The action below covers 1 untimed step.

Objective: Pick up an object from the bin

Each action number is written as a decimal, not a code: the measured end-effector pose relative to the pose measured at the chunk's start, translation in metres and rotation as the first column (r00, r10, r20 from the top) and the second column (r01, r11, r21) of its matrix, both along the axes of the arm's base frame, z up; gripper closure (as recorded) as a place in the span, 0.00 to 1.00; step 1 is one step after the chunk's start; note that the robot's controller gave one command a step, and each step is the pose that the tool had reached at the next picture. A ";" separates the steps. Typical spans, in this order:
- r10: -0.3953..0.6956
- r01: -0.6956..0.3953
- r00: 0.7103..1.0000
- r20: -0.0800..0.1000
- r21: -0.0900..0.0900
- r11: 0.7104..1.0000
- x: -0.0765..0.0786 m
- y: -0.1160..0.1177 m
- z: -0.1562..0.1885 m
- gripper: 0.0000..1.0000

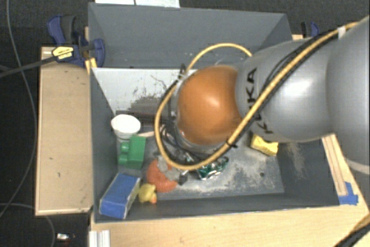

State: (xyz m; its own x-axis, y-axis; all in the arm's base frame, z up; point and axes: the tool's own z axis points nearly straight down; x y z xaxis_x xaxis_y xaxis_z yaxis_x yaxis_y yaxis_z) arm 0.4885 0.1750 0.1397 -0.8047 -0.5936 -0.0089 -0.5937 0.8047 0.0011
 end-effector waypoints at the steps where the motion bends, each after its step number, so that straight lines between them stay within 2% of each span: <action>1: 0.157 -0.157 0.988 0.005 -0.001 0.988 -0.008 -0.009 0.032 1.00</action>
Offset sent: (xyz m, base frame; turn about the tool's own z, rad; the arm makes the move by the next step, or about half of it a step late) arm -0.0116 -0.0748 0.0094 -0.2280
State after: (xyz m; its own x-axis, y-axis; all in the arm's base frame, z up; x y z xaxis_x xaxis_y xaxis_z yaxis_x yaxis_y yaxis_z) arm 0.4810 0.1658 0.1718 -0.7011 -0.7130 -0.0120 -0.7130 0.7012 -0.0024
